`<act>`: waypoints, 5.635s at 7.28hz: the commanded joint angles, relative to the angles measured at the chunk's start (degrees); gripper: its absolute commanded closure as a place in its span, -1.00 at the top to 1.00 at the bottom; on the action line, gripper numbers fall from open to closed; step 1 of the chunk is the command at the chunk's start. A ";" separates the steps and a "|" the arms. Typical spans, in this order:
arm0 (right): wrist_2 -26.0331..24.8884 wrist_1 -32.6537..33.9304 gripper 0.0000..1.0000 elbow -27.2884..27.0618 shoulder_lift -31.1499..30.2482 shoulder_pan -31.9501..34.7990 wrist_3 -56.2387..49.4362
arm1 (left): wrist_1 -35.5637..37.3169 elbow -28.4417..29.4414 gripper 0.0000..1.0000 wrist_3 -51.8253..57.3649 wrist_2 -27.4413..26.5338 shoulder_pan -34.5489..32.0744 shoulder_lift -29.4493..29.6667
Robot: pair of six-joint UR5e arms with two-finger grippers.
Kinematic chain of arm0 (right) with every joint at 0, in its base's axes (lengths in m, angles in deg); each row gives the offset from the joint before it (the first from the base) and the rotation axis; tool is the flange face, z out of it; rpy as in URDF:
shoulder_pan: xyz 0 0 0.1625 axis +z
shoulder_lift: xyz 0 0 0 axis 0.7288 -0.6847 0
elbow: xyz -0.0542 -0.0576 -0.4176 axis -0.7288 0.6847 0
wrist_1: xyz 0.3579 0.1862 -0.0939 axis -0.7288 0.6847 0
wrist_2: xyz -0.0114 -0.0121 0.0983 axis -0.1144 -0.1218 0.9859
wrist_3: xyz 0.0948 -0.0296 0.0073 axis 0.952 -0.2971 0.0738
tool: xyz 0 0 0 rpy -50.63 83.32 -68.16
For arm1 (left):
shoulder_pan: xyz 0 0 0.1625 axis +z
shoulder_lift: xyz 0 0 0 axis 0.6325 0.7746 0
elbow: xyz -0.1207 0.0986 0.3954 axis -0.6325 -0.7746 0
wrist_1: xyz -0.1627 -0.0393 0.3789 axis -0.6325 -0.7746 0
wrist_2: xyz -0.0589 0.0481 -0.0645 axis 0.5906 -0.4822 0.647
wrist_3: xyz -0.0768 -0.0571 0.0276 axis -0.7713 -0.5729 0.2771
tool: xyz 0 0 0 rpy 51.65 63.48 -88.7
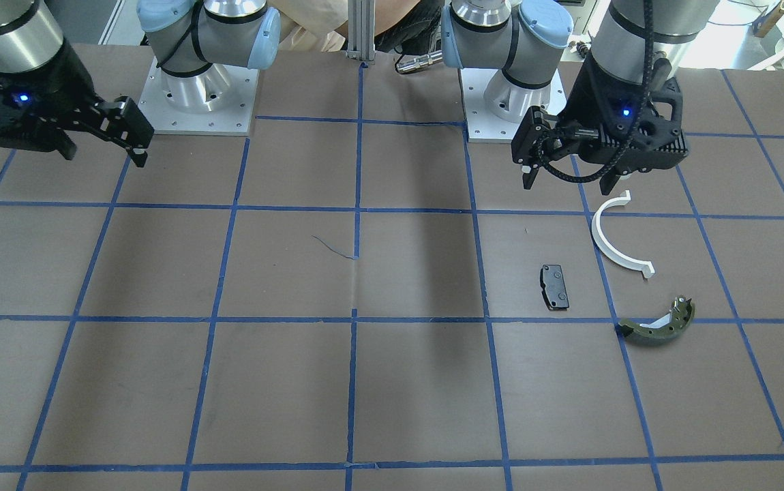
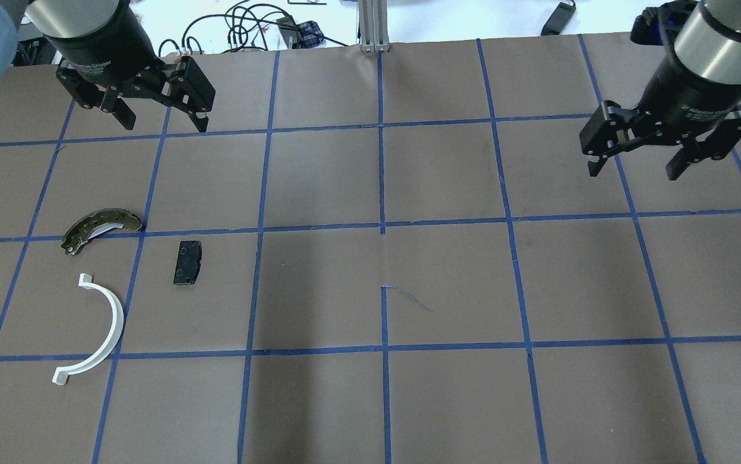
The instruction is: Place bearing gear from tray to pile
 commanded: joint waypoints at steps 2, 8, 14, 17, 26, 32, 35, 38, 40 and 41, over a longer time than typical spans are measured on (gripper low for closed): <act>0.24 2.33 1.00 0.06 3.52 -16.01 -19.38 | 0.14 -0.49 1.00 0.08 -0.38 -0.01 0.20; -4.16 25.19 1.00 2.42 20.82 -32.48 -46.81 | -0.21 -0.49 1.00 -1.60 -0.47 -0.01 0.12; -3.45 34.43 0.92 5.94 33.86 -36.71 -65.22 | -0.30 -0.49 1.00 -1.77 -0.38 -0.01 0.03; -3.45 34.52 0.85 9.70 39.38 -36.72 -65.74 | -0.30 -0.49 1.00 -1.77 -0.38 -0.01 0.12; -3.28 34.52 0.35 11.92 43.44 -36.72 -65.40 | -0.30 -0.49 1.00 -1.77 -0.47 0.08 0.12; -3.45 34.43 -1.00 12.01 43.62 -36.72 -65.22 | -0.30 -0.49 1.00 -1.68 -0.47 0.08 0.12; -3.72 31.29 -1.00 11.92 40.56 -36.45 -65.22 | -0.30 -0.49 1.00 -1.60 -0.47 0.08 0.03; -3.45 22.42 -1.00 11.57 34.93 -33.05 -57.96 | -0.30 -0.49 1.00 -1.60 -0.47 0.08 0.12; -3.19 17.14 -1.00 11.13 31.33 -27.43 -48.82 | -0.30 -0.49 1.00 -1.51 -0.47 0.08 0.12; -2.58 16.59 -1.00 10.96 30.09 -23.66 -43.39 | -0.30 -0.49 1.00 -1.51 -0.47 0.08 0.12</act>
